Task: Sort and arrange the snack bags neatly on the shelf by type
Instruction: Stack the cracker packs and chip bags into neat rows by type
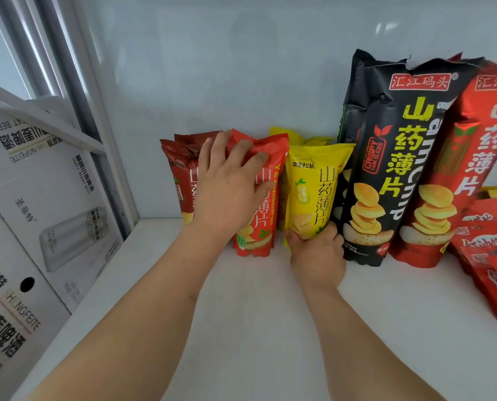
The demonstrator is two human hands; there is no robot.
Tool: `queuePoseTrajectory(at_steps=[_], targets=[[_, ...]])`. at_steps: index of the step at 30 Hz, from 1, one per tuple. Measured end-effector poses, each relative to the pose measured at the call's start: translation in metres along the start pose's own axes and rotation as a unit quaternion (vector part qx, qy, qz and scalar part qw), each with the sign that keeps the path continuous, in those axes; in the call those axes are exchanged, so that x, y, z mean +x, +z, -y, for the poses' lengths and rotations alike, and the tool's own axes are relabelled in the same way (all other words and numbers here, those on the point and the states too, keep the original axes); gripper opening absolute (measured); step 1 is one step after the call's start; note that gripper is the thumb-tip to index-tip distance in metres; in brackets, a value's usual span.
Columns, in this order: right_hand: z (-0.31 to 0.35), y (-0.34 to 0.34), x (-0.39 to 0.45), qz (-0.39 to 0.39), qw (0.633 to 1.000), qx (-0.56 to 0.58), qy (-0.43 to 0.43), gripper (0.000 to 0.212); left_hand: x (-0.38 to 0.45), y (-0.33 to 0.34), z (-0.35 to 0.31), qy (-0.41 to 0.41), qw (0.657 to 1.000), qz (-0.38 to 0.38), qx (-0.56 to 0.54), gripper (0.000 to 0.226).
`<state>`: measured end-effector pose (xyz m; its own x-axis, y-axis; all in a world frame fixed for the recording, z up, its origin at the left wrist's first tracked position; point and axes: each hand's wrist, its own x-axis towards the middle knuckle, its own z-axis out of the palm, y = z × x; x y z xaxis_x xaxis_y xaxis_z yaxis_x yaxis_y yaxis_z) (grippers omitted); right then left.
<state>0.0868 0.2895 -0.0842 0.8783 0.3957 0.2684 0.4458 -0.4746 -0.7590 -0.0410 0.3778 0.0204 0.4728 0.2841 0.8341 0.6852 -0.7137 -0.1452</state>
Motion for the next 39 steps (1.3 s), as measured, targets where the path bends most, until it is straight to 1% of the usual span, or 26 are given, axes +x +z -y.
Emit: queuePoseTrajectory(at_steps=[4,7,11,14,17,22,25,27,30,32,35,39], targets=[[-0.003,0.001,-0.003,0.0,1.0,-0.007,-0.012,0.086,0.0,-0.001,0.001,-0.006,1.0,0.006,0.006,0.049],[-0.004,0.001,-0.005,-0.001,1.0,-0.003,-0.019,0.087,-0.001,-0.001,0.004,-0.007,1.0,0.009,0.002,0.047],[-0.003,0.001,-0.005,0.005,1.0,0.001,-0.011,0.091,-0.002,0.001,0.006,-0.003,1.0,0.009,0.003,0.047],[-0.003,-0.001,-0.006,0.001,1.0,0.0,0.002,0.089,-0.003,0.001,0.004,-0.002,1.0,0.007,0.007,0.048],[-0.002,-0.005,-0.007,-0.006,1.0,-0.008,0.008,0.088,-0.005,0.003,0.002,-0.004,1.0,-0.002,0.005,0.044],[-0.001,-0.007,-0.011,0.006,1.0,0.006,0.01,0.096,-0.006,0.0,-0.005,-0.023,1.0,0.0,-0.005,0.047],[-0.002,-0.012,-0.016,0.016,1.0,0.003,0.011,0.101,-0.007,-0.007,-0.012,-0.026,0.999,-0.025,-0.034,0.048],[-0.005,-0.017,-0.022,0.009,1.0,-0.026,-0.005,0.092,-0.01,-0.012,-0.019,-0.007,0.997,-0.054,-0.049,0.042],[-0.012,-0.029,-0.032,0.0,0.993,-0.102,-0.067,0.064,-0.02,-0.017,-0.028,0.047,0.993,-0.089,-0.064,0.029],[-0.018,-0.04,-0.036,0.007,0.983,-0.148,-0.112,0.05,-0.025,-0.02,-0.035,0.064,0.991,-0.097,-0.072,0.023],[-0.026,-0.062,-0.036,0.01,0.971,-0.177,-0.16,0.04,-0.025,-0.028,-0.053,0.059,0.991,-0.094,-0.08,0.021],[-0.038,-0.1,-0.03,-0.015,0.97,-0.136,-0.201,0.031,-0.015,-0.039,-0.092,0.028,0.989,-0.073,-0.128,0.027]])
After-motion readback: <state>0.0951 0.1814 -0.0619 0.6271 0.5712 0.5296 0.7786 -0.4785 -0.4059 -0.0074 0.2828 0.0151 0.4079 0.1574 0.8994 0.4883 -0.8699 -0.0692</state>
